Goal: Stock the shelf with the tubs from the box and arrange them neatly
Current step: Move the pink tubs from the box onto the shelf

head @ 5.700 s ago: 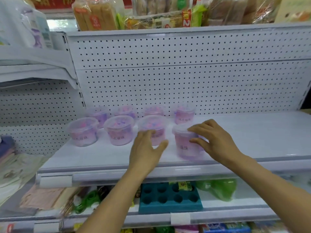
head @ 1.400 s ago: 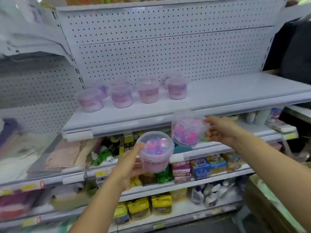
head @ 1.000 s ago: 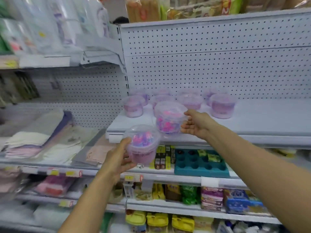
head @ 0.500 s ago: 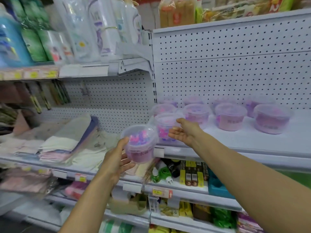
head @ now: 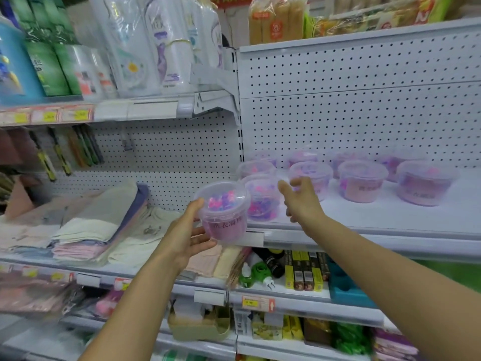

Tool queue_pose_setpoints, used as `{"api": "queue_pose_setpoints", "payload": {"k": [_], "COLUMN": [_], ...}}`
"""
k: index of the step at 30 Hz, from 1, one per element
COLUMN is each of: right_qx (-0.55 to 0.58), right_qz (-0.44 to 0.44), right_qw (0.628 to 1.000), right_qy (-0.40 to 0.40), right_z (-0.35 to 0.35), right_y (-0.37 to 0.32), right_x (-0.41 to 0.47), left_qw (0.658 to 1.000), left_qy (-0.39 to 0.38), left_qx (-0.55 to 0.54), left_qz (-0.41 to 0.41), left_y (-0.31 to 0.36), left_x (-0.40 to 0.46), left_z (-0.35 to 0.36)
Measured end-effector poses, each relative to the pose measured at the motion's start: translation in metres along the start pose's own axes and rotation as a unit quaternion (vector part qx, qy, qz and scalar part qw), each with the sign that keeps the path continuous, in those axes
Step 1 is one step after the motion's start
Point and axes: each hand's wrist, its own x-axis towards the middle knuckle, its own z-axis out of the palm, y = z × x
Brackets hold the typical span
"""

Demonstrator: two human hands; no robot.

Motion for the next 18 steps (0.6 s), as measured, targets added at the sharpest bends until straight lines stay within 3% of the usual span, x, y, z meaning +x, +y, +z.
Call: {"api": "queue_pose_setpoints", "payload": {"k": [2,4,6,7,10,12,13,15,18], "right_qx": [-0.105,-0.257,-0.383,-0.400,-0.348,-0.318,-0.311,-0.326,-0.376], "right_qz": [-0.206,-0.367,-0.457,-0.464,-0.431,-0.408,-0.393,-0.357,-0.303], "right_qw": [0.972,0.891,0.800,0.787,0.830,0.855,0.865,0.875,0.874], "right_qy": [-0.037,-0.066,-0.062,-0.066,-0.066,-0.027,-0.003,0.033,0.055], "right_z": [-0.013,-0.025,-0.035,-0.042,-0.068,-0.087,-0.095,-0.109,-0.125], "right_y": [-0.004,-0.007,-0.008,-0.007,0.001,0.010,0.014,0.022,0.032], "right_x": [-0.019,-0.036,-0.041,-0.041,-0.038,-0.033,-0.030,-0.022,-0.010], "left_qw": [1.000,0.998,0.996,0.994,0.989,0.976,0.953,0.867,0.771], "left_qy": [-0.022,-0.052,-0.079,-0.094,-0.123,-0.095,-0.054,0.048,0.043], "left_qx": [0.007,0.026,0.039,0.045,0.086,0.186,0.264,0.400,0.472], "left_qz": [-0.001,-0.009,-0.015,-0.015,-0.005,0.065,0.136,0.293,0.425], "left_y": [0.002,0.002,0.003,0.003,0.004,0.002,0.000,-0.001,-0.007], "left_x": [0.000,-0.001,-0.004,-0.005,-0.010,-0.008,-0.004,0.006,0.028], "left_z": [0.011,0.027,0.047,0.056,0.083,0.099,0.105,0.110,0.110]}}
